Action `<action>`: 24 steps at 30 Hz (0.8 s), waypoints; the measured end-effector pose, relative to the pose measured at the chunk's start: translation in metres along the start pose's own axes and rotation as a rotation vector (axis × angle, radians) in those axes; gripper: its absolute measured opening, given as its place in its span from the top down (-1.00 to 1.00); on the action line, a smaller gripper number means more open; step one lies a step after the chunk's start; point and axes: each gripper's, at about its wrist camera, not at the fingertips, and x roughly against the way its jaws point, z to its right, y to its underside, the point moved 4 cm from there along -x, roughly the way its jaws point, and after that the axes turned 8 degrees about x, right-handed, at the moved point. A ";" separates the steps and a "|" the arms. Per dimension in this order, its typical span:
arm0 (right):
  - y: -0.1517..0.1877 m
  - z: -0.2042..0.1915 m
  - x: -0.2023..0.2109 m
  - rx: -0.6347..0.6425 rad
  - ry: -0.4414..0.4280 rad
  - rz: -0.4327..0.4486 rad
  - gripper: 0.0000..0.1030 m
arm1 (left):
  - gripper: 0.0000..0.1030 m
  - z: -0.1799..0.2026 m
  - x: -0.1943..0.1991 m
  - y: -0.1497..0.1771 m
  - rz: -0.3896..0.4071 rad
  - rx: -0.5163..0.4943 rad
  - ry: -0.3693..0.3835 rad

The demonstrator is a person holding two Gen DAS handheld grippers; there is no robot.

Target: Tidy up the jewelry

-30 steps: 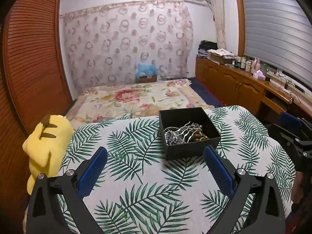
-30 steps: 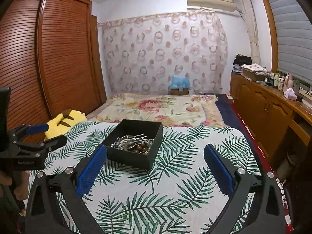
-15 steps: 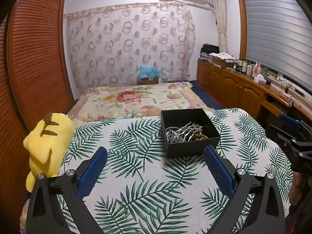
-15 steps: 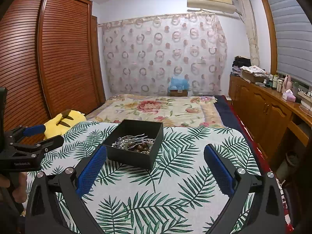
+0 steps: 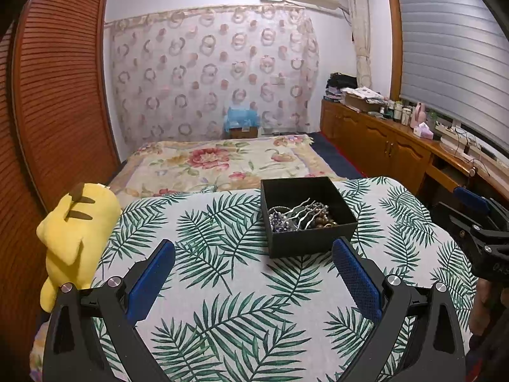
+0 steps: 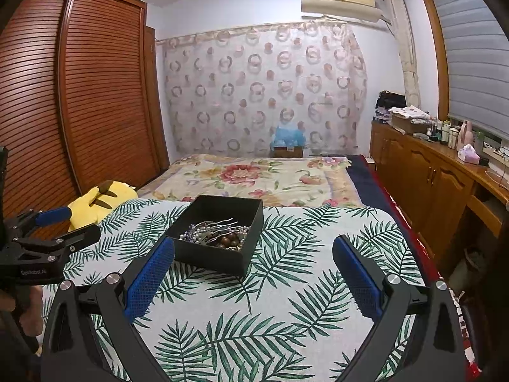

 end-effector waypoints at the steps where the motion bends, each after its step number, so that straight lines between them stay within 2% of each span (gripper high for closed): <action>1: 0.000 0.000 0.000 0.002 0.003 0.001 -0.95 | -0.85 0.001 0.000 0.000 0.001 0.000 0.000; 24: 0.000 0.002 0.000 0.000 0.002 0.002 -0.95 | -0.85 0.007 0.005 0.001 0.010 -0.001 0.002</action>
